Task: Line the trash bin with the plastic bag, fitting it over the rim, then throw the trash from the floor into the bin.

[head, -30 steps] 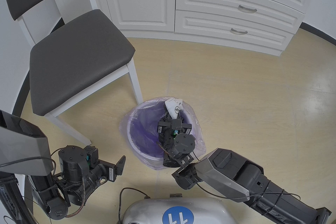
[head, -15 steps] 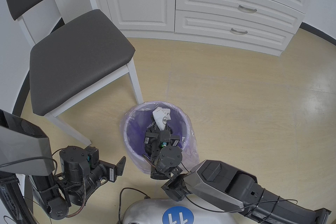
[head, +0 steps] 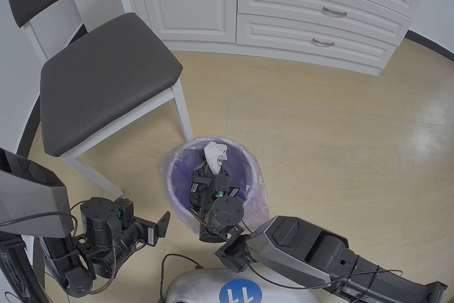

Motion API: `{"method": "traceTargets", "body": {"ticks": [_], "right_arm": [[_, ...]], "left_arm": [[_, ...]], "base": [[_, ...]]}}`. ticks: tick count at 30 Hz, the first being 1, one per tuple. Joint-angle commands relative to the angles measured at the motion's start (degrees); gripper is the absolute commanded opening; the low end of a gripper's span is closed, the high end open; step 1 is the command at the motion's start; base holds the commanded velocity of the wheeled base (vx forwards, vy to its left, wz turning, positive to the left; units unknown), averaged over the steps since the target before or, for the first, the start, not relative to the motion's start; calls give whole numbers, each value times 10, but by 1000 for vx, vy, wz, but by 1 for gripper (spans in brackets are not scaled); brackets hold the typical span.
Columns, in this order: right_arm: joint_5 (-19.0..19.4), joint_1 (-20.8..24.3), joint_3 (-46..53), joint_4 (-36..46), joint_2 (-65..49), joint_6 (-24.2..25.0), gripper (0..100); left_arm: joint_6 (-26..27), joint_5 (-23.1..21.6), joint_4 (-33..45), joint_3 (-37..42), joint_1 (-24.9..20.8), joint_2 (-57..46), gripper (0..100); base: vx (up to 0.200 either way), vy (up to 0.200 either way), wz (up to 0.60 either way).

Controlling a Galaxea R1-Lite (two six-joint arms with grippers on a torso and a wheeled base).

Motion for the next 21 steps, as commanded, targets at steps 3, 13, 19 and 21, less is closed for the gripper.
{"method": "traceTargets", "body": {"ticks": [3, 13, 19, 21], "right_arm": [[5, -18, 30, -10, -29, -6, 0], [15, -20, 34, -10, 5, -9, 0], [19, -22, 30, -10, 6, -10, 0], [19, -24, 30, -10, 6, -10, 0]], "left_arm": [[0, 0, 0, 0, 0, -1, 100], [0, 1, 0, -1, -1, 5, 100], [0, 0, 0, 0, 0, 5, 100], [0, 0, 0, 0, 0, 5, 100]], "base": [[0, 0, 0], [0, 0, 0], [0, 0, 0], [0, 0, 0]]}}
